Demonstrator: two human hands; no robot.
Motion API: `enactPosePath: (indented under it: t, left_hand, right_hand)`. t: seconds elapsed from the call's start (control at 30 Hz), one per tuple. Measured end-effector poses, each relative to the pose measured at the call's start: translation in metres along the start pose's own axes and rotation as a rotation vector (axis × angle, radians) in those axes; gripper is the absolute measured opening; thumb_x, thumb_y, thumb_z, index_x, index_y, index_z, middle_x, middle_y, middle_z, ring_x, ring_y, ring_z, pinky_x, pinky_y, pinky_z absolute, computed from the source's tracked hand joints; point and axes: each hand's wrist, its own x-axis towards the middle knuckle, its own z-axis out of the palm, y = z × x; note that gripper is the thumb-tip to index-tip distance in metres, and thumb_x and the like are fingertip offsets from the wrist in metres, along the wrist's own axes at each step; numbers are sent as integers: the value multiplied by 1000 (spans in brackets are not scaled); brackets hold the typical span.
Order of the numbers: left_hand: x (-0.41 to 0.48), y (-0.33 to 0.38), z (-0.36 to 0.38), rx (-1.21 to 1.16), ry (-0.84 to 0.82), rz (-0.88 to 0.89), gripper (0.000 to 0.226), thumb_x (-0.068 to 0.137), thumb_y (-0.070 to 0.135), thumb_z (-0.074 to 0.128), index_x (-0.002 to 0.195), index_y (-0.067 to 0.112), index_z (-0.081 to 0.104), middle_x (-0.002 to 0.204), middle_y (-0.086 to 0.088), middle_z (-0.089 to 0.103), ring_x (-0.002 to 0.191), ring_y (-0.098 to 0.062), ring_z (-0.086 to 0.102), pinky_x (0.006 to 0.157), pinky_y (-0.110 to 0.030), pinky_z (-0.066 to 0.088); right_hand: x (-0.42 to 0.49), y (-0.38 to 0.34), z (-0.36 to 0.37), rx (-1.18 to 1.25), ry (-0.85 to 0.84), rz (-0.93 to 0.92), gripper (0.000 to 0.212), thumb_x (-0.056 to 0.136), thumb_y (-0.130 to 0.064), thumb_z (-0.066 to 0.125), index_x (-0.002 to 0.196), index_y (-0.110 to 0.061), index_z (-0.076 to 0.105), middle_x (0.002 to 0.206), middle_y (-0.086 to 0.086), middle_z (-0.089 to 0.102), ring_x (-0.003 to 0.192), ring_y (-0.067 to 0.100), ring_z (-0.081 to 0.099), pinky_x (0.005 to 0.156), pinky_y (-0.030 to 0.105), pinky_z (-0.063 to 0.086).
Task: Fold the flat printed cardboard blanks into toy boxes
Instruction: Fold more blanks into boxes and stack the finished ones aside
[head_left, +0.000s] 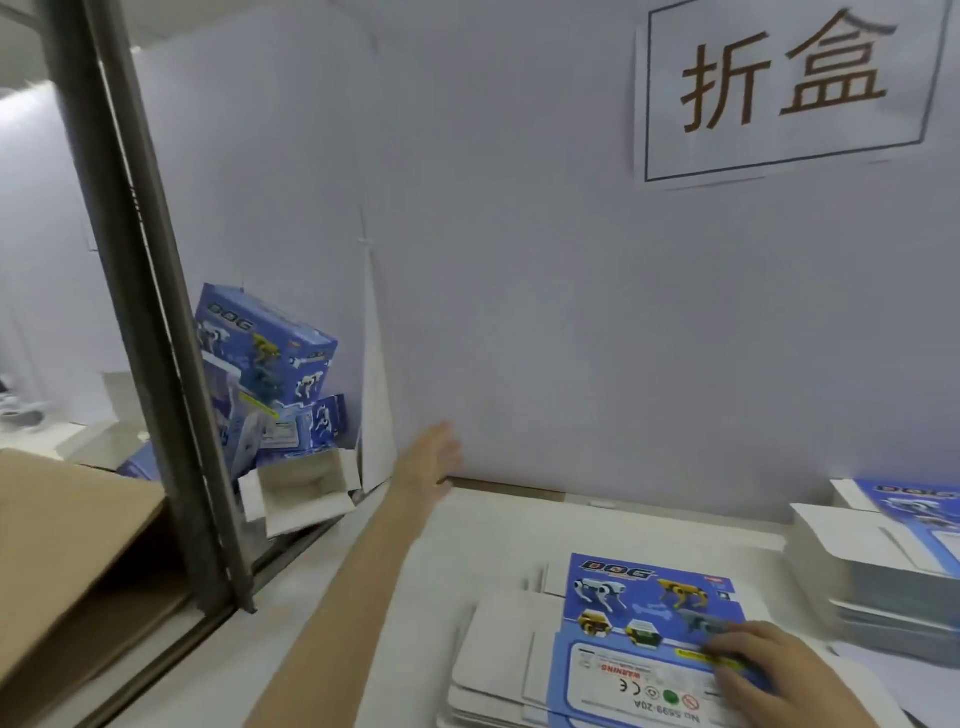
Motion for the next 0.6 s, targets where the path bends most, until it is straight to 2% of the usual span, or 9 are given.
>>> enactPosePath:
  t: [0.07,0.1,0.2,0.27,0.33,0.37,0.53,0.6]
  left_hand:
    - [-10,-33,35,421,-176,-86,36,100,25,45,133,10,52,122,-7,56,98,-17,56,83,-28,37]
    - [-14,-50,52,631,-254,-118,42,99,31,47,136,10,48,132,-9,54,106,-18,55,81,-26,35]
    - [-23,-100,95,1130,-393,-178,72,93,56,44,147,10,30,148,-13,38,132,-27,40,96,-31,34]
    - [-29,-127,111,1390,-324,-157,87,90,66,37,152,12,13,155,-22,19,142,-35,20,112,-46,21]
    - [-36,-149,121,1505,-225,-118,93,90,72,28,153,12,-5,156,-29,-4,146,-41,-2,114,-55,2]
    - [-38,-157,124,1523,-177,-96,94,89,73,24,152,10,-8,156,-30,-9,146,-41,-7,114,-56,-2]
    - [-36,-169,124,1540,-65,-9,93,88,75,21,153,11,3,157,-26,3,146,-36,1,115,-54,1]
    - [-38,-166,123,1535,-60,4,91,88,75,22,153,14,8,158,-24,7,147,-34,4,115,-52,2]
  right_hand:
    - [7,-5,-2,-21,-33,19,14,94,-37,54,100,-49,55,121,-16,51,109,0,49,96,6,29]
    - [11,-7,-3,-39,-51,32,14,93,-36,54,94,-50,53,116,-15,51,107,1,49,91,6,30]
    - [24,-9,3,-72,-57,76,10,92,-36,53,92,-45,57,108,-7,51,103,6,51,84,10,35]
    - [29,-10,10,-99,-12,112,12,92,-37,52,99,-40,61,105,-5,48,105,10,50,89,16,39]
    - [30,-12,17,-140,79,149,13,92,-37,49,101,-38,59,100,-7,44,104,11,47,90,20,42]
    - [30,-14,21,-172,134,163,13,92,-38,48,102,-38,57,100,-8,43,105,12,46,88,21,42]
    - [28,-12,39,-230,300,188,24,96,-42,40,116,-37,51,117,-10,46,108,11,42,87,23,36]
    - [26,-10,44,-252,311,228,31,96,-43,36,124,-37,47,125,-8,44,117,13,40,94,25,33]
